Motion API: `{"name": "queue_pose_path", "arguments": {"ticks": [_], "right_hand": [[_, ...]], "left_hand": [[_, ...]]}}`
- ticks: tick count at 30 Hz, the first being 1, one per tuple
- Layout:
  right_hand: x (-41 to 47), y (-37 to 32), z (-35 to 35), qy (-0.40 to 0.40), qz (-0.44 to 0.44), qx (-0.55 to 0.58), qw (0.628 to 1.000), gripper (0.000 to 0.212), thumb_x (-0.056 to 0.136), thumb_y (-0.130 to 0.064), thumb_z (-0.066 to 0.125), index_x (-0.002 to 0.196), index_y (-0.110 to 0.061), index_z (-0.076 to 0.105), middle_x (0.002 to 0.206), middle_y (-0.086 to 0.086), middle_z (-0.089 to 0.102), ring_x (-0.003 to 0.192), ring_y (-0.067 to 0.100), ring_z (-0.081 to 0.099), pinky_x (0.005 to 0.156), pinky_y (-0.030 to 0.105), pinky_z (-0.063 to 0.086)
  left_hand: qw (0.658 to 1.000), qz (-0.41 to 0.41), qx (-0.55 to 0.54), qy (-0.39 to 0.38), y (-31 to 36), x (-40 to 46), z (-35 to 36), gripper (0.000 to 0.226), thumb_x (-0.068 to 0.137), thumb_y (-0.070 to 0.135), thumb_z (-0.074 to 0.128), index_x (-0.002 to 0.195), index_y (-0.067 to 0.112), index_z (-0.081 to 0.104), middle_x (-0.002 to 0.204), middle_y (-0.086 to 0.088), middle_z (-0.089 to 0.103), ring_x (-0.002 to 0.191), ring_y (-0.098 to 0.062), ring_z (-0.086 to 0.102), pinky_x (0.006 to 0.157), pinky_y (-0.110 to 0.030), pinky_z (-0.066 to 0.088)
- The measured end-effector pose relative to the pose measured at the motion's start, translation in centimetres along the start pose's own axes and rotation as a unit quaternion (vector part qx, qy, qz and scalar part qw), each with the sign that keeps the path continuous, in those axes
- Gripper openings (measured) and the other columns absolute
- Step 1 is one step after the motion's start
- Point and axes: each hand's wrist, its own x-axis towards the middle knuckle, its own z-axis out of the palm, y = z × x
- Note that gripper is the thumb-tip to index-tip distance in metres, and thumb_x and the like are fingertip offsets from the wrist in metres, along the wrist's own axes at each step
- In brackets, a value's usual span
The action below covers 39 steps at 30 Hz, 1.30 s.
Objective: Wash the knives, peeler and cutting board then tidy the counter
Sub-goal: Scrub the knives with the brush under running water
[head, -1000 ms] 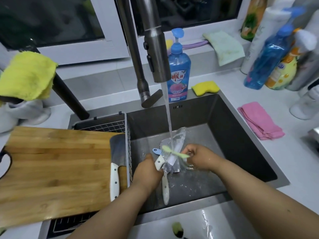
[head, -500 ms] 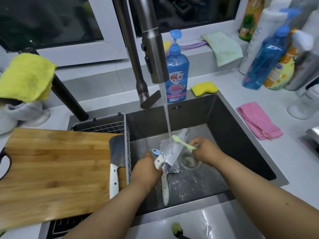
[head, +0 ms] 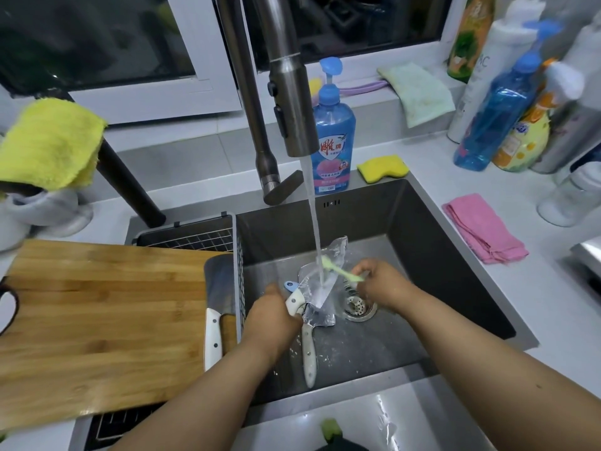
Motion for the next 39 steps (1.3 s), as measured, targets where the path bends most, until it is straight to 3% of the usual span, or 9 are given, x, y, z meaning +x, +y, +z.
{"name": "queue_pose_path", "arguments": {"ticks": [2, 7, 11, 14, 21, 26, 31, 36, 39], "right_hand": [[0.3, 0.6, -0.8, 0.092, 0.005, -0.054, 0.994, 0.012, 0.087, -0.014, 0.058, 0.084, -0.026, 0.055, 0.078, 0.002, 0.062, 0.073, 0.026, 0.059, 0.062, 0.030, 0.043], [-0.2, 1.3, -1.1, 0.158, -0.018, 0.078, 0.984, 0.006, 0.087, -0.019, 0.060, 0.087, -0.025, 0.059, 0.076, 0.001, 0.064, 0.070, 0.028, 0.066, 0.068, 0.039, 0.053], [-1.1, 1.6, 0.7, 0.097, -0.026, 0.129, 0.987, 0.020, 0.084, -0.010, 0.065, 0.077, -0.028, 0.060, 0.061, -0.007, 0.057, 0.055, 0.018, 0.058, 0.055, 0.029, 0.044], [-1.9, 1.3, 2.9, 0.002, -0.066, 0.094, 0.993, 0.024, 0.080, -0.009, 0.067, 0.073, -0.031, 0.062, 0.053, -0.011, 0.057, 0.051, 0.006, 0.051, 0.056, 0.023, 0.040], [-1.1, 0.3, 0.6, 0.082, -0.065, 0.024, 0.994, 0.018, 0.085, -0.016, 0.065, 0.080, -0.032, 0.057, 0.063, -0.010, 0.053, 0.059, 0.012, 0.051, 0.048, 0.019, 0.034], [-2.5, -0.6, 1.1, -0.063, -0.076, 0.090, 0.991, 0.015, 0.084, -0.004, 0.063, 0.087, -0.019, 0.067, 0.059, -0.005, 0.055, 0.048, 0.009, 0.048, 0.046, 0.017, 0.038], [-0.8, 0.2, -0.7, 0.102, -0.041, -0.007, 0.994, 0.012, 0.085, -0.017, 0.065, 0.082, -0.028, 0.061, 0.063, -0.008, 0.056, 0.060, 0.015, 0.054, 0.055, 0.025, 0.038], [-2.3, -0.5, -0.1, -0.105, -0.014, 0.118, 0.987, 0.022, 0.081, 0.002, 0.058, 0.082, -0.020, 0.064, 0.064, 0.007, 0.062, 0.041, 0.012, 0.050, 0.043, 0.019, 0.038], [-1.0, 0.2, -0.5, -0.009, -0.004, 0.092, 0.996, 0.015, 0.084, -0.006, 0.059, 0.086, -0.020, 0.063, 0.066, 0.006, 0.062, 0.048, 0.017, 0.055, 0.049, 0.023, 0.041]], "left_hand": [[1.000, -0.003, 0.004, -0.010, 0.0, -0.1, -0.1, 0.032, 0.084, 0.026, 0.065, 0.104, 0.010, 0.047, 0.101, -0.009, 0.065, 0.093, -0.028, 0.063, 0.065, -0.026, 0.038], [0.996, -0.023, 0.014, -0.089, 0.0, 0.8, -0.1, 0.028, 0.094, 0.035, 0.050, 0.105, 0.011, 0.057, 0.102, -0.013, 0.066, 0.096, -0.034, 0.063, 0.071, -0.029, 0.041], [0.964, -0.090, -0.192, -0.158, 0.2, 0.9, 0.2, 0.027, 0.099, 0.026, 0.043, 0.082, 0.008, 0.052, 0.065, -0.014, 0.057, 0.056, -0.029, 0.056, 0.058, -0.034, 0.046], [0.941, -0.103, -0.271, -0.174, 1.2, 0.2, -0.1, 0.030, 0.101, 0.018, 0.038, 0.078, 0.005, 0.050, 0.053, -0.010, 0.047, 0.037, -0.019, 0.040, 0.042, -0.022, 0.034], [0.941, -0.052, -0.285, -0.175, 1.1, 0.4, 0.4, 0.024, 0.085, 0.021, 0.071, 0.085, 0.006, 0.053, 0.061, -0.010, 0.052, 0.039, -0.017, 0.041, 0.038, -0.021, 0.036], [0.950, -0.042, -0.256, -0.175, 1.0, 0.6, 0.4, 0.016, 0.084, 0.011, 0.069, 0.082, 0.009, 0.054, 0.058, -0.010, 0.051, 0.037, -0.017, 0.041, 0.039, -0.023, 0.038], [0.956, -0.032, -0.229, -0.177, 1.4, 0.3, 0.5, 0.014, 0.085, 0.012, 0.067, 0.082, 0.010, 0.054, 0.058, -0.008, 0.051, 0.036, -0.016, 0.043, 0.040, -0.022, 0.039], [0.960, -0.035, -0.224, -0.163, 1.3, 0.3, 0.6, 0.011, 0.086, 0.010, 0.065, 0.085, 0.008, 0.055, 0.058, -0.009, 0.050, 0.034, -0.017, 0.044, 0.037, -0.020, 0.037], [0.962, -0.025, -0.218, -0.162, 1.3, 0.2, 0.7, 0.010, 0.085, 0.011, 0.066, 0.084, 0.008, 0.057, 0.058, -0.008, 0.051, 0.035, -0.017, 0.044, 0.037, -0.020, 0.037]]}}
